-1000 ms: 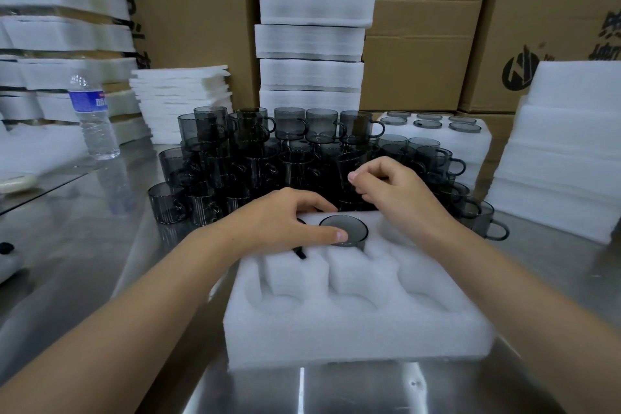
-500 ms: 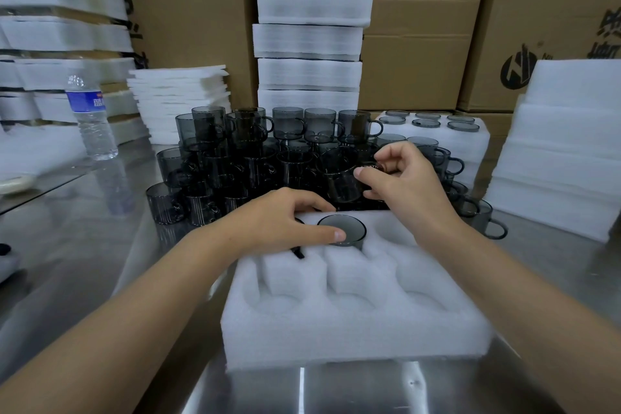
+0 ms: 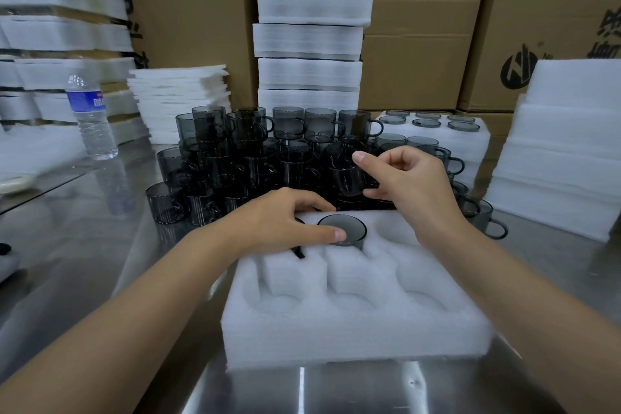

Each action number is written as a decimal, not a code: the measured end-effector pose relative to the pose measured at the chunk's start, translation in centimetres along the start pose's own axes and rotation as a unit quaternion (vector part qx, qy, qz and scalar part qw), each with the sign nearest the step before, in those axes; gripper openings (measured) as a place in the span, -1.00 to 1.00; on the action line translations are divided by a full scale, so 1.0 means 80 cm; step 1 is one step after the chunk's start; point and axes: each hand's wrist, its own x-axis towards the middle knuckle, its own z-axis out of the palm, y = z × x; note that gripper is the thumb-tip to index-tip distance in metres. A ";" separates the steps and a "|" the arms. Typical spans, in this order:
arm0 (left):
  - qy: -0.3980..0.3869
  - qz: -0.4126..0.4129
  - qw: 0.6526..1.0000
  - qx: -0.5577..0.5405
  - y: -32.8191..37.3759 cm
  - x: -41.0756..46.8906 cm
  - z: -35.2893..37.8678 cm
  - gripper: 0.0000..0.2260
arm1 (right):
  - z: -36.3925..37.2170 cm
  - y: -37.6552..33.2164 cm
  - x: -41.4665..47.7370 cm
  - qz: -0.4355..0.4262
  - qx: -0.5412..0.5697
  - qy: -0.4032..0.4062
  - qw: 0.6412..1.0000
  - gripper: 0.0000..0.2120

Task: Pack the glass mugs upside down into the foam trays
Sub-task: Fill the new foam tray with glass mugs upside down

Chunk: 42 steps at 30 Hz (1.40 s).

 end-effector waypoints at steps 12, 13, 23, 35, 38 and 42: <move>0.011 -0.002 0.999 0.032 -0.001 -0.001 0.000 -0.64 | 0.003 0.002 0.000 0.004 -0.013 -0.019 1.000 -0.70; 0.015 -0.001 0.999 0.040 -0.001 -0.001 0.001 -0.64 | 0.003 0.001 -0.001 0.003 -0.012 -0.023 1.000 -0.71; 0.164 0.047 0.978 0.117 0.004 -0.005 0.007 -0.58 | 0.006 -0.010 -0.008 -0.047 0.006 -0.027 0.999 -0.76; 0.354 0.148 0.912 0.142 0.007 -0.009 0.010 -0.29 | 0.005 -0.014 -0.014 -0.063 0.004 -0.049 0.997 -0.78; 0.348 0.165 0.909 0.160 0.008 -0.010 0.009 -0.31 | 0.006 -0.015 -0.015 -0.056 0.006 -0.054 0.997 -0.78; 0.332 0.162 0.917 0.149 0.009 -0.010 0.010 -0.32 | 0.006 -0.015 -0.015 -0.052 0.002 -0.065 0.997 -0.80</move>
